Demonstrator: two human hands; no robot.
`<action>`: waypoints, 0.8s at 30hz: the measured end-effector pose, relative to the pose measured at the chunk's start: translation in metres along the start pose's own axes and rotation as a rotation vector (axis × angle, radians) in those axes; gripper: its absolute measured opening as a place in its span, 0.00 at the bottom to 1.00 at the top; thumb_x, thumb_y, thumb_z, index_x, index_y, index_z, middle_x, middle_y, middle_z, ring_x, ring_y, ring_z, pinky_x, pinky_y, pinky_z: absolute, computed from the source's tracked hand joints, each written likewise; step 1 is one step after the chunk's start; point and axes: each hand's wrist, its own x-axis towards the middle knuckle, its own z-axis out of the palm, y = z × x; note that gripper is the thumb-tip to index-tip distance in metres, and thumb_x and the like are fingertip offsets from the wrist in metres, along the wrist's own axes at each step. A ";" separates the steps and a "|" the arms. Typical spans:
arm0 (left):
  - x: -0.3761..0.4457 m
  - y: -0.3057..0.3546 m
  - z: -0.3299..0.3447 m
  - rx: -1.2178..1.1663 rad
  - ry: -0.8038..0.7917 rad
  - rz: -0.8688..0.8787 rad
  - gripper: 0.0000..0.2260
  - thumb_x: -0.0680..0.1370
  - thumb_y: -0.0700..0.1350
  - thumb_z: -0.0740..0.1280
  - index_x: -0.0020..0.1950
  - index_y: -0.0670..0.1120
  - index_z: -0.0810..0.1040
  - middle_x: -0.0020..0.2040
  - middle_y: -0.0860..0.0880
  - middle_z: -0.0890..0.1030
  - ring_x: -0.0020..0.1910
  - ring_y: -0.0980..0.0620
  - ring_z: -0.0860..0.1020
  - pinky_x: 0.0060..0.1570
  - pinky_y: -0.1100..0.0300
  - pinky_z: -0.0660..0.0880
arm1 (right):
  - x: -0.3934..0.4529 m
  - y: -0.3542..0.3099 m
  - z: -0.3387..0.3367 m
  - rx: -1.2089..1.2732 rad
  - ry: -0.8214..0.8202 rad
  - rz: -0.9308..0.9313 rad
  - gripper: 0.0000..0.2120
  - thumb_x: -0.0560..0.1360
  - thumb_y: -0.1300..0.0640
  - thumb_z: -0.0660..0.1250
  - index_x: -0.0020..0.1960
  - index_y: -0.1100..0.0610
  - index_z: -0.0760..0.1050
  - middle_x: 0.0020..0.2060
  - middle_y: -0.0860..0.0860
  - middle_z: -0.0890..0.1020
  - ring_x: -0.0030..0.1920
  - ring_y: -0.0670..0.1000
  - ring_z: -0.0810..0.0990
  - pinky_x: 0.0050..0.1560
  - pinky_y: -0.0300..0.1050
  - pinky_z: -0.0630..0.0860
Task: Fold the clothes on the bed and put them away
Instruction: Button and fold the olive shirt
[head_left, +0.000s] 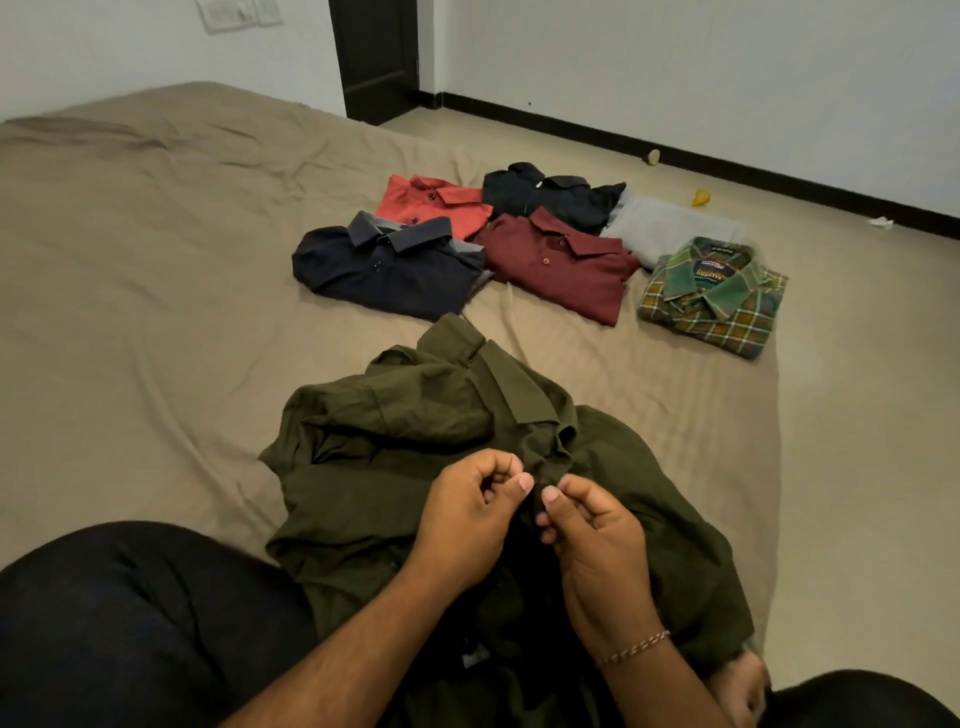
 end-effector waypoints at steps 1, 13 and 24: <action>0.000 0.001 0.000 0.009 -0.002 0.008 0.08 0.80 0.40 0.72 0.42 0.48 0.80 0.34 0.54 0.77 0.33 0.60 0.71 0.35 0.68 0.69 | 0.000 0.000 0.000 0.005 -0.009 -0.002 0.05 0.77 0.67 0.71 0.53 0.65 0.81 0.36 0.57 0.82 0.37 0.50 0.79 0.40 0.44 0.78; 0.000 0.001 0.002 0.066 -0.018 -0.002 0.07 0.81 0.41 0.71 0.43 0.50 0.80 0.39 0.45 0.81 0.34 0.60 0.73 0.35 0.69 0.70 | 0.006 -0.009 -0.004 -0.104 -0.063 -0.029 0.11 0.79 0.69 0.67 0.44 0.58 0.84 0.37 0.54 0.84 0.39 0.51 0.82 0.36 0.45 0.79; 0.002 -0.010 0.000 0.040 0.066 -0.092 0.05 0.75 0.42 0.78 0.41 0.51 0.86 0.42 0.50 0.83 0.38 0.53 0.80 0.40 0.66 0.76 | 0.007 -0.003 -0.008 -0.263 -0.094 -0.094 0.04 0.76 0.68 0.73 0.48 0.62 0.82 0.36 0.57 0.85 0.35 0.53 0.84 0.28 0.43 0.78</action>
